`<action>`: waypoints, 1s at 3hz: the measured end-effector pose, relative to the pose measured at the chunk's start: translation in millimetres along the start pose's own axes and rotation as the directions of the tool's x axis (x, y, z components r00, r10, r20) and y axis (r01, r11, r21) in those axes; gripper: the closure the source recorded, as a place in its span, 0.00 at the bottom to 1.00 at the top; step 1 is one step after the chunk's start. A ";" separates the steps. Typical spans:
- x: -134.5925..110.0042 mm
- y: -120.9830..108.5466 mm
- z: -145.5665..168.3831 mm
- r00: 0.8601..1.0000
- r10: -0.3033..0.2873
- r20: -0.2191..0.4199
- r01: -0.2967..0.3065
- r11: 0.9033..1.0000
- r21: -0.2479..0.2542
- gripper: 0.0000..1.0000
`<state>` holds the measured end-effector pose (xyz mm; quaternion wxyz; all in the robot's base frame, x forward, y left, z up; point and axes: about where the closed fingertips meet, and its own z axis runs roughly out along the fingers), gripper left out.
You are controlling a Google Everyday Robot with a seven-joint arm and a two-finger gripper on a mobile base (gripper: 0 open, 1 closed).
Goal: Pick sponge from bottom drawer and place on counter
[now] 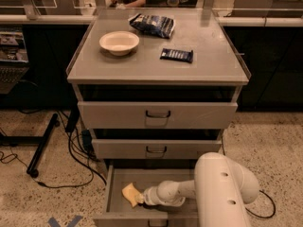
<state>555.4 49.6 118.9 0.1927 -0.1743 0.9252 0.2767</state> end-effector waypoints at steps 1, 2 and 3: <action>0.0 0.0 0.0 1.000 0.000 0.000 0.000 1.000 0.000 1.00; -1.1 2.9 -0.5 1.000 -0.009 -0.003 0.009 1.000 -0.019 1.00; -18.0 13.7 -23.1 0.997 -0.075 0.012 0.075 0.995 -0.069 1.00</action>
Offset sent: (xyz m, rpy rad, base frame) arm 0.0012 0.0021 0.0068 0.0279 -0.0004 0.0368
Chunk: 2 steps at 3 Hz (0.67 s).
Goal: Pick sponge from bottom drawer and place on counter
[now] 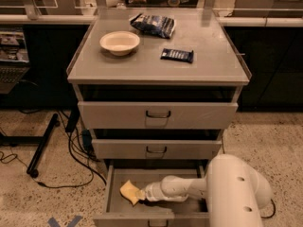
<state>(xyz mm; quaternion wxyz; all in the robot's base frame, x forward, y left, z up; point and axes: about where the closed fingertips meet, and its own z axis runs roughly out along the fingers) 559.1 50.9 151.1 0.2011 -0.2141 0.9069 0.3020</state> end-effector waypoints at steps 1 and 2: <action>-9.7 3.3 -40.5 0.999 -0.035 0.011 0.036 0.998 -0.047 1.00; -20.7 10.7 -79.3 0.997 -0.075 0.028 0.077 0.993 -0.087 1.00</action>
Offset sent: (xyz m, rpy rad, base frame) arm -0.0092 -0.0620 0.1223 0.1033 -0.0786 0.1350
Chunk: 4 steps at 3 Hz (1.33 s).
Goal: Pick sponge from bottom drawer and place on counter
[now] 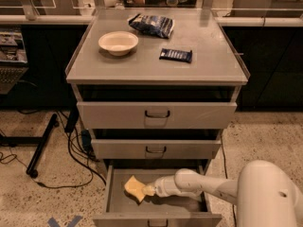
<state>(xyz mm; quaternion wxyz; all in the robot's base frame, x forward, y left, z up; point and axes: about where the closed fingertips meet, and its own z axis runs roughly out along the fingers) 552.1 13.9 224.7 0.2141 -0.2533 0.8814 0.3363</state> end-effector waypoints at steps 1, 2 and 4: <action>-29.9 25.9 -56.6 0.995 -0.096 0.026 0.097 0.995 -0.023 1.00; -64.8 51.3 -98.5 0.981 -0.186 0.053 0.186 0.983 0.001 1.00; -133.5 100.6 -151.0 0.939 -0.323 0.121 0.326 0.945 -0.012 1.00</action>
Offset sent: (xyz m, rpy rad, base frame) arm 0.0063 -0.0237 0.2030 -0.0292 -0.2739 0.1427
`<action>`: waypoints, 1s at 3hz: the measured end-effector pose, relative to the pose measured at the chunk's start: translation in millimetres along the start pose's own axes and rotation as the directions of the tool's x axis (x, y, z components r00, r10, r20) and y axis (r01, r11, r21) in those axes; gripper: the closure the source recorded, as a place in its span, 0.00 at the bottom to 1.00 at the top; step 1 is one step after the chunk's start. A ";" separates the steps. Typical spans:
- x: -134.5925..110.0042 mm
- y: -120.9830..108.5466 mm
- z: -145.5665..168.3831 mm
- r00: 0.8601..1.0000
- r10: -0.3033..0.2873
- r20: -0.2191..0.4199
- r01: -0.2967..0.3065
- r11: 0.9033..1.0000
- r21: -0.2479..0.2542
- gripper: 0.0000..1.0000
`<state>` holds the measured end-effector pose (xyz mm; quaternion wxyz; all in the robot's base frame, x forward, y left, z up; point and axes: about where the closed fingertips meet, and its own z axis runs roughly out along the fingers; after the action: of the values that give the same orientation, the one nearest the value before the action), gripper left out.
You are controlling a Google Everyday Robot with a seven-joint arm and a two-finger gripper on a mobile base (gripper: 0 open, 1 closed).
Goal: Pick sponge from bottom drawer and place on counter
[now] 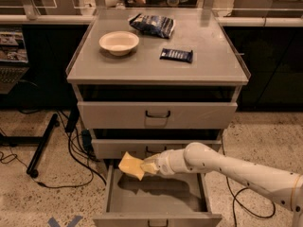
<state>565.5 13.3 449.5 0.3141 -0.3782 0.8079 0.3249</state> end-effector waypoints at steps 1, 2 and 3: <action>0.0 0.0 0.0 1.000 0.000 0.000 0.000 1.000 0.000 1.00; -10.4 6.8 -9.2 1.000 -0.013 0.008 0.014 1.000 -0.008 1.00; -45.1 29.1 -43.2 0.996 -0.083 0.037 0.083 0.996 0.013 1.00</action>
Offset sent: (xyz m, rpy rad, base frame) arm -0.0050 -0.0025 0.0407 0.0172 -0.0313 0.0242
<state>553.8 13.3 517.5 0.3445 -0.4035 0.7873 0.3140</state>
